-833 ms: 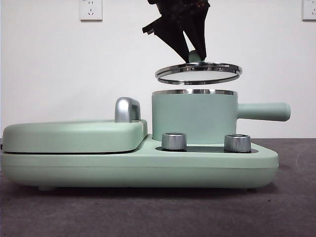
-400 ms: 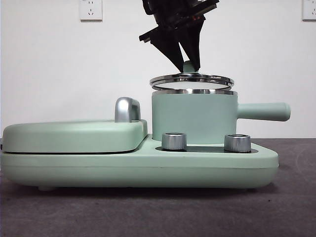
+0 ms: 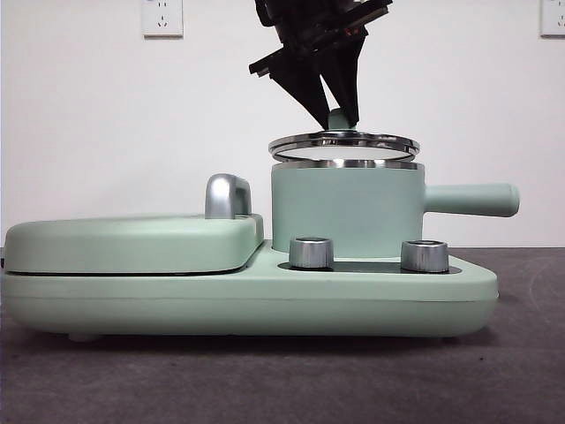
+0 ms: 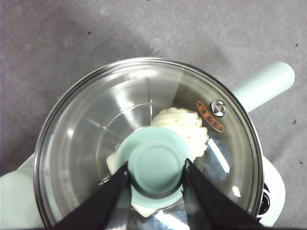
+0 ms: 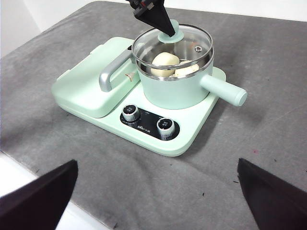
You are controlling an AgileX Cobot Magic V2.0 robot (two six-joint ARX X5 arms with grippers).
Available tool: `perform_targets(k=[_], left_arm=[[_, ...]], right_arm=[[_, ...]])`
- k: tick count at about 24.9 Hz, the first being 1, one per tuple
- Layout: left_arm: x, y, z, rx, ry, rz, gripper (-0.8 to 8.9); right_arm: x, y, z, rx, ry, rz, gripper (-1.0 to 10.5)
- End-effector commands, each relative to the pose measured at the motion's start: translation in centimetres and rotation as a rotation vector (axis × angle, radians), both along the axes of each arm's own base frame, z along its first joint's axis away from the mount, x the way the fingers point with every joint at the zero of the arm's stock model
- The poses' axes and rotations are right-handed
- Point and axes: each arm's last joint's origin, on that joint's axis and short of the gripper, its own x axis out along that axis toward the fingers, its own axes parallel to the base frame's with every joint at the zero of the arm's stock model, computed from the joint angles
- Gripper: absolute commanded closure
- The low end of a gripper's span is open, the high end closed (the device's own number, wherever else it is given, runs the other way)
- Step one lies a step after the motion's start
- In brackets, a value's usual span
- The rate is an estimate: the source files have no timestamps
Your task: Put the buns in a small steamer
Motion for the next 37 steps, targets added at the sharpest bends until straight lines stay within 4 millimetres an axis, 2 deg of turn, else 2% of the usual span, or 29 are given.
perform_targets(k=[1, 13, 20, 22, 24, 25, 27, 32, 35, 37], left_arm=[[0.2, -0.9, -0.5, -0.011, 0.0, -0.013, 7.98], [0.7, -1.9, -1.9, 0.009, -0.018, -0.069, 7.98], [0.9, -2.2, -3.6, 0.063, 0.032, -0.087, 7.91], [0.8, -2.3, -3.5, 0.053, 0.04, -0.067, 7.23], [0.7, -2.1, -3.1, 0.039, 0.046, -0.038, 4.84], [0.6, -1.9, -2.7, 0.031, 0.047, -0.026, 3.56], [0.1, -1.2, -1.4, 0.02, 0.039, -0.019, 2.8], [-2.9, 2.9, 4.4, -0.031, 0.05, 0.08, 2.82], [-5.7, 6.3, 8.7, -0.087, 0.006, 0.116, 2.85], [-8.1, 8.6, 10.7, -0.111, -0.02, 0.121, 2.85]], right_arm=[[-0.1, -0.1, 0.3, 0.017, -0.011, 0.001, 3.7], [-0.1, -0.1, 0.3, 0.017, -0.011, 0.001, 3.7], [-0.1, -0.1, 0.2, 0.014, -0.007, 0.001, 3.7], [-0.1, -0.1, 0.2, 0.013, -0.004, 0.001, 3.7], [-0.1, -0.1, 0.2, 0.013, -0.004, 0.001, 3.7], [-0.1, -0.1, 0.2, 0.013, -0.004, 0.001, 3.7], [-0.1, -0.1, 0.2, 0.013, -0.004, 0.001, 3.7], [-0.1, -0.1, 0.2, 0.015, -0.003, 0.005, 3.7], [-0.2, 0.0, 0.2, 0.031, 0.005, 0.047, 3.7], [-0.3, 0.1, 0.2, 0.044, 0.011, 0.08, 3.7]])
